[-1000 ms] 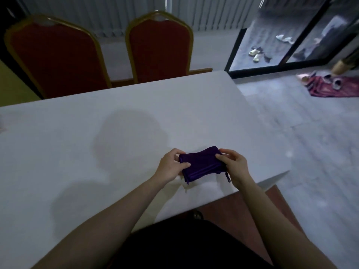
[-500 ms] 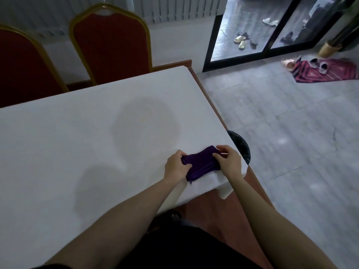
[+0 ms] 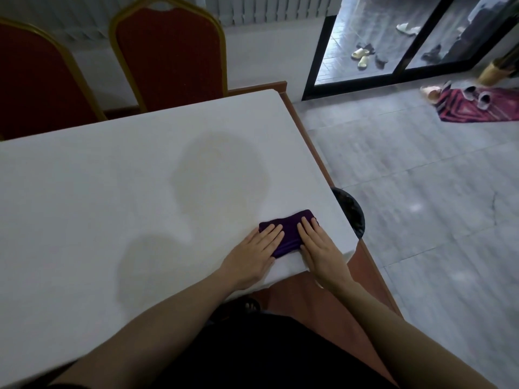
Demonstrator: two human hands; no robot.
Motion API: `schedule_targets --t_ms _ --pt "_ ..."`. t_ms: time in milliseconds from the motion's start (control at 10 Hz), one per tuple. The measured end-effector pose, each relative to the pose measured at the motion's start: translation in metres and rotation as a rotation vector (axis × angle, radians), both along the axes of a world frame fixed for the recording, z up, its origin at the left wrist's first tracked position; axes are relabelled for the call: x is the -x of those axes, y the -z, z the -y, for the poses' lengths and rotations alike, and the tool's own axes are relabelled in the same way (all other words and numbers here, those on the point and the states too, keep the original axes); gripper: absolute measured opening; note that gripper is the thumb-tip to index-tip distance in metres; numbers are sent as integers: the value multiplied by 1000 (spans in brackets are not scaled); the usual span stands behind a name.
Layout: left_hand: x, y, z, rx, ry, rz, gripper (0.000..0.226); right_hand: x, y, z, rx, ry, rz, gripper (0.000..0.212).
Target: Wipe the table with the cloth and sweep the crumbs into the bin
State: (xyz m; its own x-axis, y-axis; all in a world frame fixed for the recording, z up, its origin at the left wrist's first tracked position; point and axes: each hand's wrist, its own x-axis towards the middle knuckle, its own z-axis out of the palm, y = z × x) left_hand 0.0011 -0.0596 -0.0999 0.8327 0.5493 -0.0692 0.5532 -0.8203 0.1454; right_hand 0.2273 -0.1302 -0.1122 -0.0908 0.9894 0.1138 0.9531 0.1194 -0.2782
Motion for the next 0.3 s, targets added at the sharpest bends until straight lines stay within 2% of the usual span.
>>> schedule_targets --t_ms 100,200,300 --pt "1 -8 -2 111 28 -28 61 -1 -8 -4 46 9 36 51" --pt "6 -16 -10 146 40 -34 65 2 -17 -11 -10 23 18 59" --pt "24 -32 -29 209 -68 -41 79 11 -33 -34 27 1 -2 65"
